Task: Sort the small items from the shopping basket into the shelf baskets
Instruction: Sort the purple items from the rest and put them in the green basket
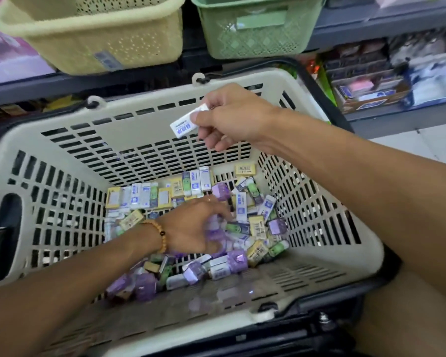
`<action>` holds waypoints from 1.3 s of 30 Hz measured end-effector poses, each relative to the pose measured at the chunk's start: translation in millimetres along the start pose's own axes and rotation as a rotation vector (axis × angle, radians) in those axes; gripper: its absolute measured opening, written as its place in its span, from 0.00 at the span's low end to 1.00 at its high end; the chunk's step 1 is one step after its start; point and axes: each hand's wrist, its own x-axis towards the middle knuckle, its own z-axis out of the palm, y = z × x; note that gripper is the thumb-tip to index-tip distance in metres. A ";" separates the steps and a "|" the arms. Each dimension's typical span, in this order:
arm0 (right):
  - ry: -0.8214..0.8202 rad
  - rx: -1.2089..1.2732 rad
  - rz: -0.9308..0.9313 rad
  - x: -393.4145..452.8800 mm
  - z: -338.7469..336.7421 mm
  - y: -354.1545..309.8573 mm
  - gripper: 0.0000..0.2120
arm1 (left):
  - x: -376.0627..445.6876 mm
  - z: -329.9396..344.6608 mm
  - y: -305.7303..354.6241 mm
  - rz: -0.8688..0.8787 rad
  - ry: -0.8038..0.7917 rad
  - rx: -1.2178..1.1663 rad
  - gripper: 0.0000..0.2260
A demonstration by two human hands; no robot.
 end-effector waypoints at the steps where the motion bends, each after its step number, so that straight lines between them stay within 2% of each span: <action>1: -0.001 -0.005 -0.004 0.3 -0.2 -0.5 0.11 | -6.2 -3.1 -3.6 -0.044 -0.052 -0.017 0.24; 3: 0.005 -0.031 -0.013 1.1 0.3 -1.0 0.11 | -11.3 -6.4 -7.7 -0.119 -0.121 -0.022 0.29; 8: 0.007 -0.057 -0.016 0.0 1.2 -0.3 0.07 | 10.6 12.4 8.9 -0.242 -0.106 0.060 0.43; 14: 0.009 -0.087 -0.044 0.8 0.5 -2.7 0.09 | 36.2 50.1 37.9 -0.384 -0.117 -0.033 0.58; 16: 0.008 -0.075 -0.047 2.2 0.7 -4.5 0.09 | 36.9 56.5 42.4 -0.393 -0.055 0.024 0.56; 19: 0.011 -0.075 -0.050 3.9 -0.1 -5.2 0.11 | 30.8 60.2 40.3 -0.335 0.037 0.067 0.47; 22: 0.014 -0.082 -0.043 5.1 -1.6 -3.3 0.12 | 24.4 52.8 32.0 -0.274 0.009 0.071 0.39; 24: 0.017 -0.102 -0.045 5.9 -2.3 -1.8 0.11 | 22.6 51.1 28.6 -0.275 -0.017 0.074 0.41; 29: 0.026 -0.125 -0.039 7.5 -2.4 0.4 0.09 | 34.5 65.4 48.5 -0.406 -0.031 0.100 0.52; 34: 0.043 -0.144 -0.049 6.6 -5.1 3.0 0.09 | 35.2 63.5 43.6 -0.377 0.018 0.113 0.50; 39: 0.030 -0.155 -0.044 5.4 -5.4 5.9 0.09 | 33.9 55.7 40.4 -0.350 -0.035 0.081 0.48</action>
